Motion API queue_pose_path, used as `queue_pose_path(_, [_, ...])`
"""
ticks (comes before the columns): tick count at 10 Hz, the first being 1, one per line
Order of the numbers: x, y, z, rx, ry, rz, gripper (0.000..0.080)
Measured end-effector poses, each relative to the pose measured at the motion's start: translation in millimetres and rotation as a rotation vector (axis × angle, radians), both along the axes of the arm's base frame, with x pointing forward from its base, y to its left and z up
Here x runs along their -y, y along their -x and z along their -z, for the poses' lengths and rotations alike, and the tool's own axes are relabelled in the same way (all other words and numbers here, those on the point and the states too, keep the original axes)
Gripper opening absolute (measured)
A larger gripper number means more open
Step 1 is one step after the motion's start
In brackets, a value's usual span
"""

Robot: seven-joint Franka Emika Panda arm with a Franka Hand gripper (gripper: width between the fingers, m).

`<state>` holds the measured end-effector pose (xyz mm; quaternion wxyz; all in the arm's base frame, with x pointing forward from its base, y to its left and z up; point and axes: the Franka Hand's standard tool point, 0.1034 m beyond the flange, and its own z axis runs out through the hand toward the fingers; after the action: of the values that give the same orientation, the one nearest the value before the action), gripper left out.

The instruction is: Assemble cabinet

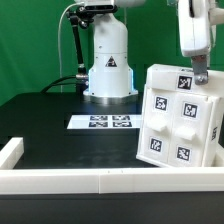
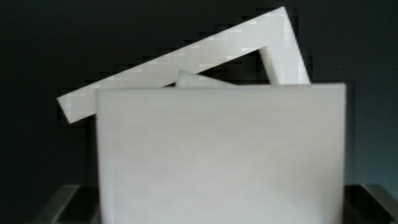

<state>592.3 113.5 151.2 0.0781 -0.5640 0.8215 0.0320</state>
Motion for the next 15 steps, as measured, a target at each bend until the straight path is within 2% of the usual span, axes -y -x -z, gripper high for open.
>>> queue_pose_path(6, [-9.0, -0.9, -0.9, 0.017, -0.071, 0.141, 0.0564])
queue_pose_path(11, [-16.6, -0.3, -1.8, 0.031, -0.074, 0.08, 0.0564])
queue_pose_path(12, [-16.9, -0.1, -1.5, 0.03, -0.074, 0.079, 0.063])
queue_pose_path(13, [-17.0, 0.0, -1.2, 0.03, -0.073, 0.076, 0.0762])
queue_pose_path(15, [-17.0, 0.1, -0.8, 0.03, -0.073, 0.073, 0.0788])
